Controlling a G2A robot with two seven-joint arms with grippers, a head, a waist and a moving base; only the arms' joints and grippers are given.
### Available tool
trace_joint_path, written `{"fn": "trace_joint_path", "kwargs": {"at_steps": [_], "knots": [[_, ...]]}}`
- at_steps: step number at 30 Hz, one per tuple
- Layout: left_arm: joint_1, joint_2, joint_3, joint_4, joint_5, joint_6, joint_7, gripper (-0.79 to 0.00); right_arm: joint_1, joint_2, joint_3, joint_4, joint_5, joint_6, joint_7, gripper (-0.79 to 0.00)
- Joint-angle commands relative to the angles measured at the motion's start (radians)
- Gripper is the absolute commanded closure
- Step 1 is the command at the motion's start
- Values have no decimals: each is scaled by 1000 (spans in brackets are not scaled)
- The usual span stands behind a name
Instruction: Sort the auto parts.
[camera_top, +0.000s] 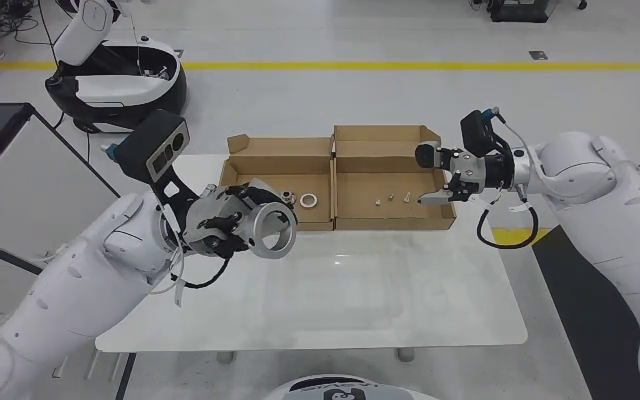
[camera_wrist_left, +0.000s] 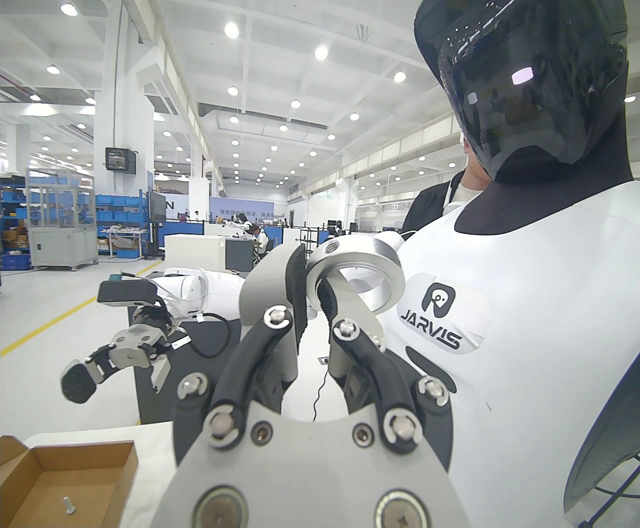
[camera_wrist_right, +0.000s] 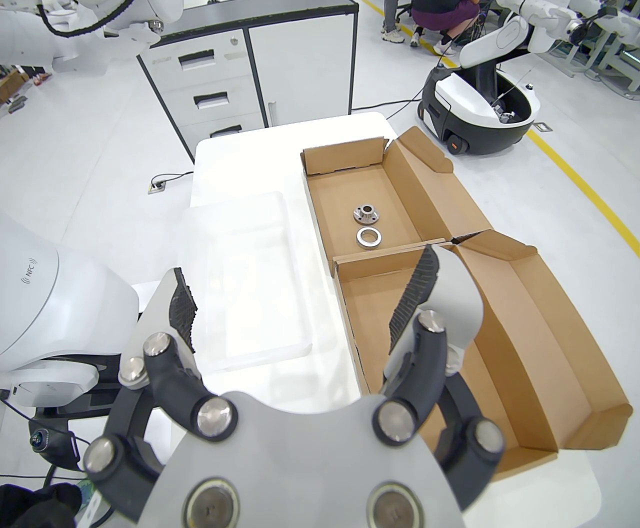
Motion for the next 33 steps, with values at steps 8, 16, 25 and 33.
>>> {"fn": "trace_joint_path", "kwargs": {"at_steps": [8,16,25,33], "knots": [[44,-12,-27,-30,-74,0,34,0,0,0,0,0,0,0,0,-785],[87,-46,-44,-99,-229,0,60,0,0,0,0,0,0,0,0,-785],[116,-82,-106,-50,-232,0,-106,0,0,0,0,0,0,0,0,-785],[137,-93,-163,-25,-172,0,-245,0,0,0,0,0,0,0,0,-785]]}}
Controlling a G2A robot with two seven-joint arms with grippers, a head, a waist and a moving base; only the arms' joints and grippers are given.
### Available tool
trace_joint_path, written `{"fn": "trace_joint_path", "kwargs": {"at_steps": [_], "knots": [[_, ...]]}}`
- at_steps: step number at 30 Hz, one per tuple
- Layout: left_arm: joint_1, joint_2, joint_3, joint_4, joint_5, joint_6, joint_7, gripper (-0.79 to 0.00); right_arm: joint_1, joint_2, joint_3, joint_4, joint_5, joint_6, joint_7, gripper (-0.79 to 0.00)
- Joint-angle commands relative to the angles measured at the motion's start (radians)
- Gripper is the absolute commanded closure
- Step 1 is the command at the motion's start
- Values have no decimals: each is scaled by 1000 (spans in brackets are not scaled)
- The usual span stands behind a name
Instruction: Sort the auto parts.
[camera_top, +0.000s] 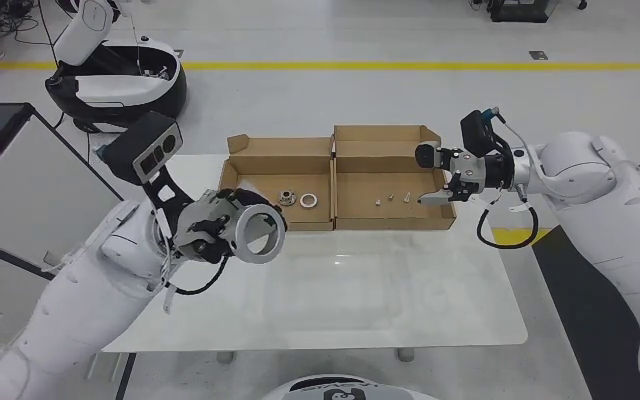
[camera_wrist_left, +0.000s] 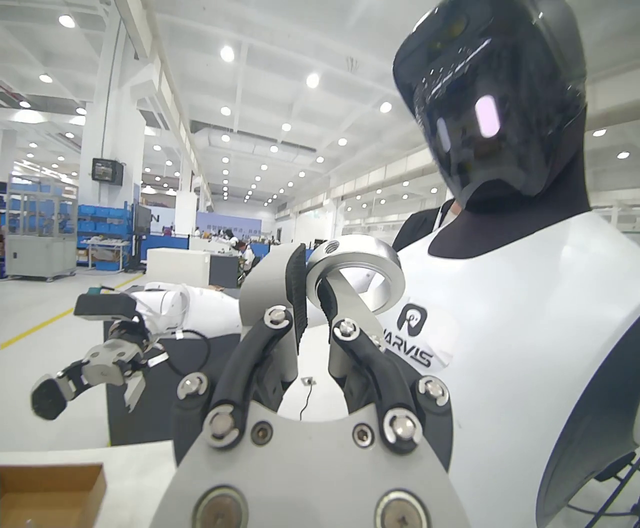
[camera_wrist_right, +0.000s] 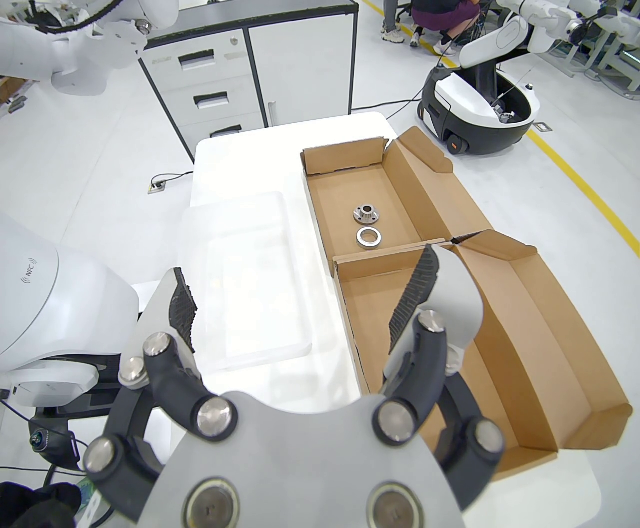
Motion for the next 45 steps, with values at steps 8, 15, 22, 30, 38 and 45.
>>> {"fn": "trace_joint_path", "kwargs": {"at_steps": [8,15,22,30,38,45], "knots": [[36,-28,-17,-42,-158,0,43,0,0,0,0,0,0,0,0,-785],[45,-59,-38,-47,-311,0,-20,0,0,0,0,0,0,0,0,-785],[46,-65,-43,-46,-327,0,-48,0,0,0,0,0,0,0,0,-785],[46,-65,-43,-46,-327,0,-48,0,0,0,0,0,0,0,0,-785],[53,-77,-50,-32,-208,177,-10,0,0,0,0,0,0,0,0,-785],[23,-107,13,-23,-105,322,32,0,0,0,0,0,0,0,0,-785]]}}
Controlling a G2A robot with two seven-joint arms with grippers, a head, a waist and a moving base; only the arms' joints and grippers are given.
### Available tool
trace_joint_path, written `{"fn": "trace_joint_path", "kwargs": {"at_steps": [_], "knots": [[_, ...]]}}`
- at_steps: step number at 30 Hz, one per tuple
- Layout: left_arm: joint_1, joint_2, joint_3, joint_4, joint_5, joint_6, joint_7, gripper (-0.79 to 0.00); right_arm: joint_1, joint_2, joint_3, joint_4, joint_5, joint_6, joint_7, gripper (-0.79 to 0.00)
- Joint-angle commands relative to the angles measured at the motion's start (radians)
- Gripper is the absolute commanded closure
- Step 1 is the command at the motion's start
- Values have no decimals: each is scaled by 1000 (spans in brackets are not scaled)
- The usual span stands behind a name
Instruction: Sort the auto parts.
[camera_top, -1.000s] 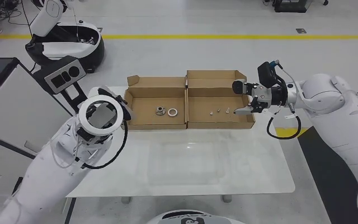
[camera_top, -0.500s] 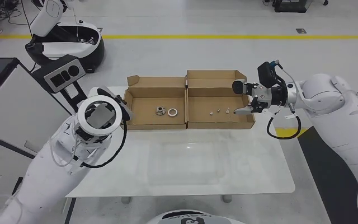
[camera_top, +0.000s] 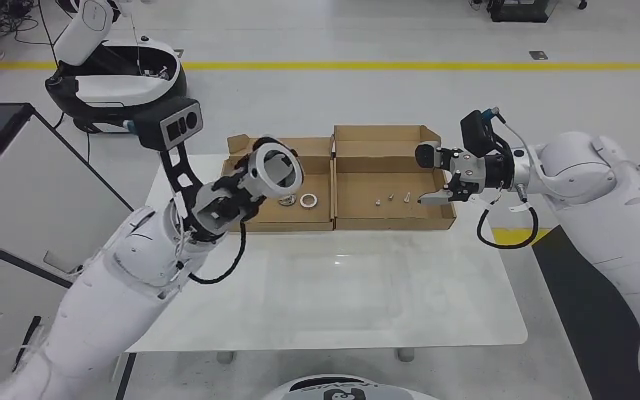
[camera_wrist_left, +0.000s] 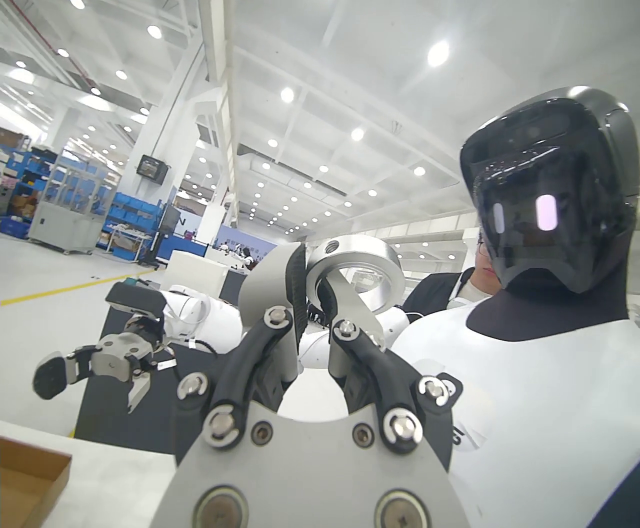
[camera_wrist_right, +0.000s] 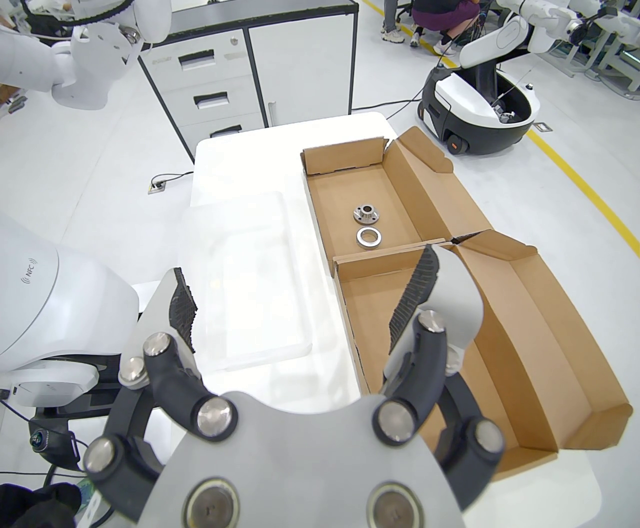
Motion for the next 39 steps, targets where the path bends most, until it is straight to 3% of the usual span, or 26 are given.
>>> {"fn": "trace_joint_path", "kwargs": {"at_steps": [1,9,16,29,39], "knots": [[-13,-10,15,11,6,24,27,0,0,0,0,0,0,0,0,-785],[-133,-55,78,118,86,223,110,0,0,0,0,0,0,0,0,-785],[-240,-87,153,183,154,374,-1,0,0,0,0,0,0,0,0,-785],[-407,-154,301,317,411,774,-101,0,0,0,0,0,0,0,0,-785],[-487,-176,353,450,638,911,-280,0,0,0,0,0,0,0,0,-785]]}}
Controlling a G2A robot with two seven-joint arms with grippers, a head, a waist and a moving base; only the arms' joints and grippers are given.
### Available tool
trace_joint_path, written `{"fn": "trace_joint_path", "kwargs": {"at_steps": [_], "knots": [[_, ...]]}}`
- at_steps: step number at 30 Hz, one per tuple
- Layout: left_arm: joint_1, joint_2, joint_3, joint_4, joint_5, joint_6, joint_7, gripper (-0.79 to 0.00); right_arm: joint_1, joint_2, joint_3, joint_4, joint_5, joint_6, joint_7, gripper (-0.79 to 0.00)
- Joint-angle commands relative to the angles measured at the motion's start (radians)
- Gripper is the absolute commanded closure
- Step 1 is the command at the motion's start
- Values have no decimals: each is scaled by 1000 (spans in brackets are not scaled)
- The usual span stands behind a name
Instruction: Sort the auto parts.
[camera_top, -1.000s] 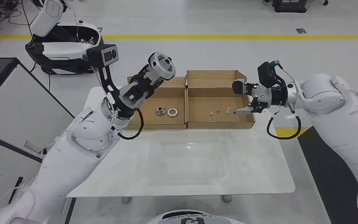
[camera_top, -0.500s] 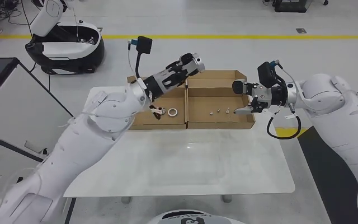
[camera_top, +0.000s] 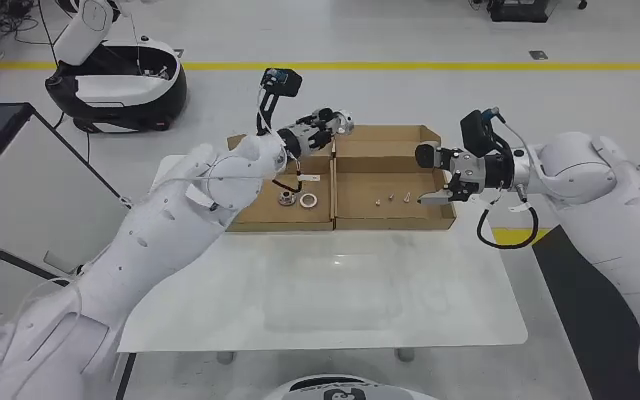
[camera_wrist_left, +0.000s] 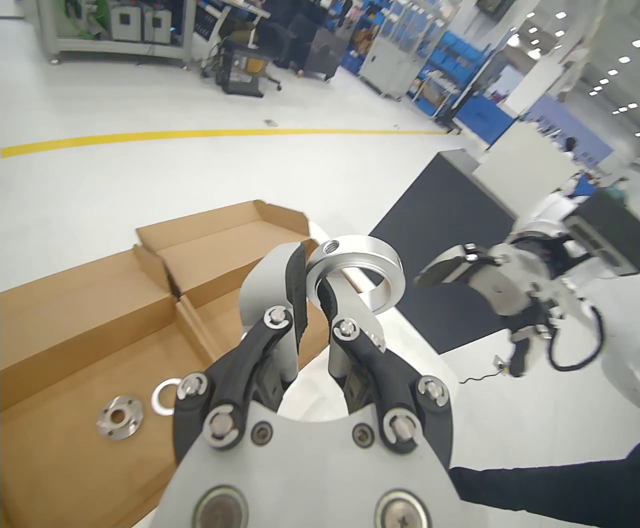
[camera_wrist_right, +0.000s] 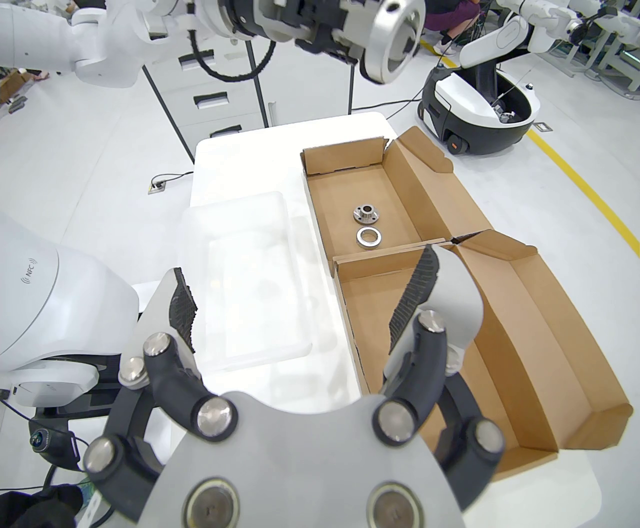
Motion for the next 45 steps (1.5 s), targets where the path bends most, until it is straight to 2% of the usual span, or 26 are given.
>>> {"fn": "trace_joint_path", "kwargs": {"at_steps": [1,6,16,20,25,34,45], "knots": [[-6,1,-2,14,44,27,-43,0,0,0,0,0,0,0,0,-785],[-5,8,-26,28,127,58,-125,0,0,0,0,0,0,0,0,-785],[0,36,-77,80,284,43,-367,0,0,0,0,0,0,0,0,-785],[12,38,-68,113,321,28,-456,0,0,0,0,0,0,0,0,-785],[25,34,-38,182,374,6,-513,0,0,0,0,0,0,0,0,-785],[4,-2,43,297,452,-30,-540,0,0,0,0,0,0,0,0,-785],[-59,-80,148,484,490,-63,-529,0,0,0,0,0,0,0,0,-785]]}}
